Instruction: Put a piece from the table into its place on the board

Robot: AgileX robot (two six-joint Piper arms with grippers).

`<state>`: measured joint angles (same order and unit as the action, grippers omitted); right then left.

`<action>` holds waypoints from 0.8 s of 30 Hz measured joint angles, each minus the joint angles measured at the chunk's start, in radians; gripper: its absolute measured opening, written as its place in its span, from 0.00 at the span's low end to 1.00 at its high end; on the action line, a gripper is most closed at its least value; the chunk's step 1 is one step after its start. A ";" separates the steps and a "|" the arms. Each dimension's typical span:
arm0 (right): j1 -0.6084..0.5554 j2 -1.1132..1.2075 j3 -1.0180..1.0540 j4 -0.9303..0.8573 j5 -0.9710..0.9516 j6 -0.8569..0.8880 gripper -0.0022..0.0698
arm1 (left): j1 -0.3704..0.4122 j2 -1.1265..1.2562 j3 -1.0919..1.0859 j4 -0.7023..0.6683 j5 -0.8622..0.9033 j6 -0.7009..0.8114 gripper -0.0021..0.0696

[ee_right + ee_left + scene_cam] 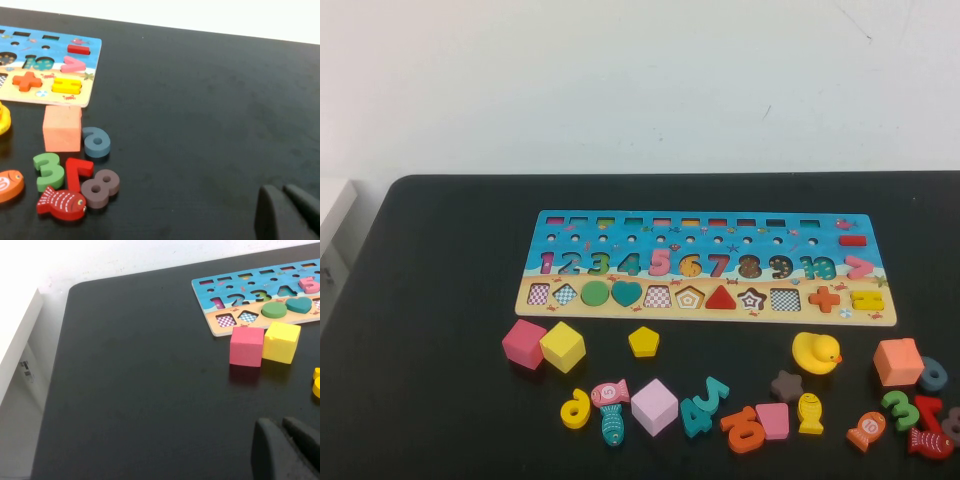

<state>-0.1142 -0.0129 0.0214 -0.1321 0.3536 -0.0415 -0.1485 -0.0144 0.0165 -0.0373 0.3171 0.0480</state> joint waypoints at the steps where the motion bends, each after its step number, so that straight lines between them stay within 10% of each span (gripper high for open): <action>1: 0.000 0.000 0.000 0.000 0.000 0.000 0.06 | 0.000 0.000 0.000 0.000 0.000 0.000 0.03; 11: 0.000 0.000 0.000 0.000 0.000 0.000 0.06 | 0.000 0.000 0.002 0.000 -0.055 0.000 0.03; 24: 0.000 0.000 0.000 0.000 0.000 0.000 0.06 | 0.000 0.000 0.002 0.000 -0.638 -0.001 0.03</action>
<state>-0.1142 -0.0129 0.0214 -0.1321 0.3536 -0.0415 -0.1485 -0.0144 0.0185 -0.0373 -0.3204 0.0465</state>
